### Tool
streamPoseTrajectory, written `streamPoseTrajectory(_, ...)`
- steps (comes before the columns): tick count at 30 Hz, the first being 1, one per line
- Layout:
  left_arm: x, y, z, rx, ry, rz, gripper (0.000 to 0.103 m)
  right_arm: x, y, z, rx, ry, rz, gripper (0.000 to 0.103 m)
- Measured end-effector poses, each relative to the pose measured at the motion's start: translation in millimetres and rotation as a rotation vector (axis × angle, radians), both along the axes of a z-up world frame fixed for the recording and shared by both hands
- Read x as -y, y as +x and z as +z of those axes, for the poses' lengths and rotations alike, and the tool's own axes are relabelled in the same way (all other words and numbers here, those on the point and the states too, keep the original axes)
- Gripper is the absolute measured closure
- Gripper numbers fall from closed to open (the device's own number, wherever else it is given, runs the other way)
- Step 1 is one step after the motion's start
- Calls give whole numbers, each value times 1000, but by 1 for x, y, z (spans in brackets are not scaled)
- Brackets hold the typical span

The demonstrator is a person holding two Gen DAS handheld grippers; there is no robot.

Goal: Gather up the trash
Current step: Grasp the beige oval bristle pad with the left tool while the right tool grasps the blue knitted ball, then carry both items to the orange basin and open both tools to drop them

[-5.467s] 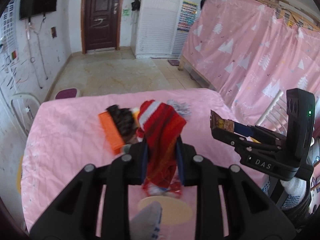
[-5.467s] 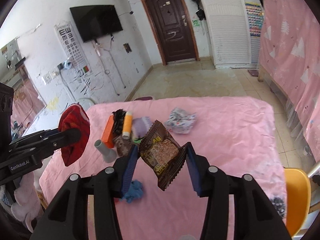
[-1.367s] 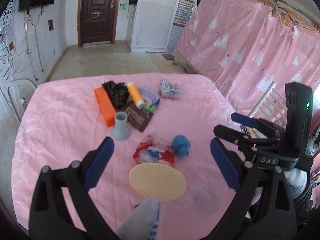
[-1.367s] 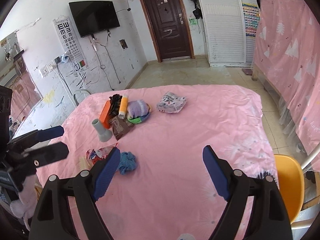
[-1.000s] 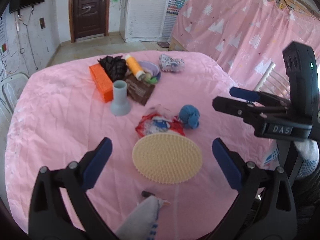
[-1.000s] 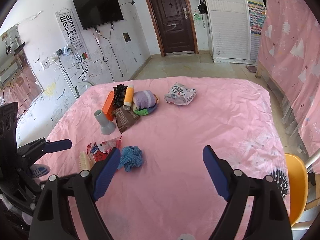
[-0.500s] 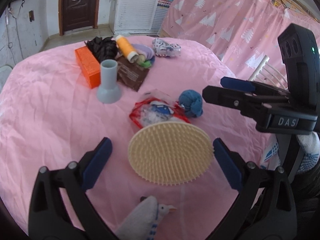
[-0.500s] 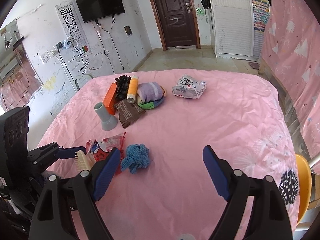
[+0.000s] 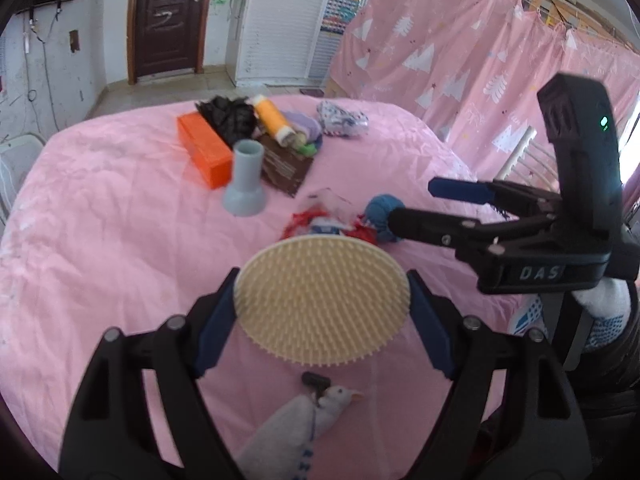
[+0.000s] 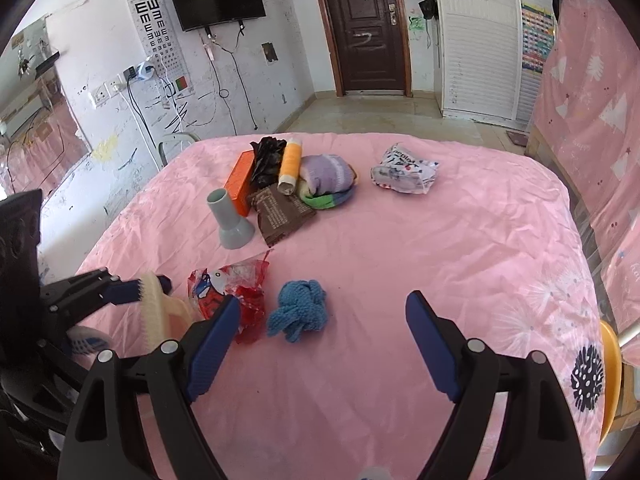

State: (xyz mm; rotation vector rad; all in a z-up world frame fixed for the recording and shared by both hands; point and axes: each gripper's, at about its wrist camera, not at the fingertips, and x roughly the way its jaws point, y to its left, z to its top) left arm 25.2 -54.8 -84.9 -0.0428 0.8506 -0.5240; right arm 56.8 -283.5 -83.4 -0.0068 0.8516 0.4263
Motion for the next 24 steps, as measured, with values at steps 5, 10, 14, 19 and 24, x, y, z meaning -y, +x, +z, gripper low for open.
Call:
streamPoseTrajectory(5,-20,-2,10,20,-31,60,26,-7,2,-4,-7,-12,10,29)
streamPoseTrajectory(10,-29,-2,14,25,-40,86,26,-15,6,-10,-29,-39,26,54)
streamPoseTrajectory(14,-32,-3,14,25,-42,93,26,-17,8,-15,-50,-50,29,84)
streamPoseTrajectory(19,-33,-2,16,23,-43,107,26,-13,4,-10,-25,-30,16,87)
streamPoseTrajectory(24,-28,-1,25,41,-38,118,26,-1,0,2,10,-13,-3,87)
